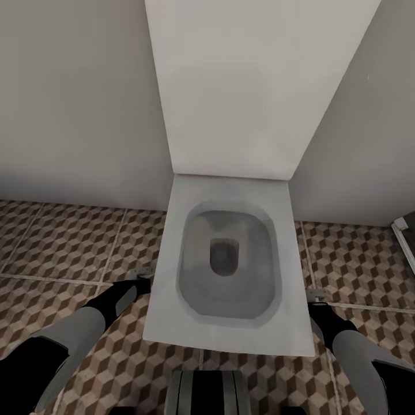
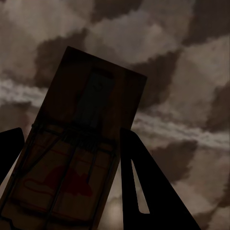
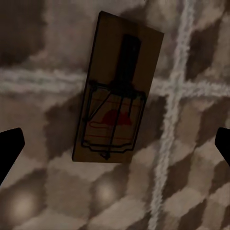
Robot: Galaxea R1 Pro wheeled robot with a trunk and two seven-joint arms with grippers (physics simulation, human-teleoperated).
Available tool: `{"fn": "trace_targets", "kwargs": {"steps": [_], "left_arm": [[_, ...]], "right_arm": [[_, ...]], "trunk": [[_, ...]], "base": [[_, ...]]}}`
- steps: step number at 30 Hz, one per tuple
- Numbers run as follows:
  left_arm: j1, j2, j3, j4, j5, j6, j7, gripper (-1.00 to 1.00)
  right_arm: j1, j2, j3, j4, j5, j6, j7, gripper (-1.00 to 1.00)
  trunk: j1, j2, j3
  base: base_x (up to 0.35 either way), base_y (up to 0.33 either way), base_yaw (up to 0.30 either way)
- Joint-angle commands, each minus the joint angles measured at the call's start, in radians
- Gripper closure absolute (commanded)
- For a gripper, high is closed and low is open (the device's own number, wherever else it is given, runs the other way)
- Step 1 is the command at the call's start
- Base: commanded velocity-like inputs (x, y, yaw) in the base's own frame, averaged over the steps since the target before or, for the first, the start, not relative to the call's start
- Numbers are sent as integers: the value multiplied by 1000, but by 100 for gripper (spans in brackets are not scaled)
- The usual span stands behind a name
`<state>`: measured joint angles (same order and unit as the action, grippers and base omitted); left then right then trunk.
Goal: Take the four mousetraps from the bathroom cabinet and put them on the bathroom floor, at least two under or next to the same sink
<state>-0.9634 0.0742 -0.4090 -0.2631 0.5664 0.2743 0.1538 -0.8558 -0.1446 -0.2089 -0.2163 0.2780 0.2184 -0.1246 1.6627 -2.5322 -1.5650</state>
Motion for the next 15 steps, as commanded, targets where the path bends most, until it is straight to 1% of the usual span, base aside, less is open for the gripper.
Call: {"fn": "trace_targets", "kwargs": {"steps": [1,15], "left_arm": [[0,1,-8,-3,10,5,6,100],[0,1,-7,-2,10,5,6,100]], "right_arm": [[0,1,-6,-2,10,6,0,-100],[0,-1,-6,-2,12,6,0,-100]], "trunk": [[0,0,-1],[0,0,-1]], "base": [[0,0,0],[0,0,0]]}}
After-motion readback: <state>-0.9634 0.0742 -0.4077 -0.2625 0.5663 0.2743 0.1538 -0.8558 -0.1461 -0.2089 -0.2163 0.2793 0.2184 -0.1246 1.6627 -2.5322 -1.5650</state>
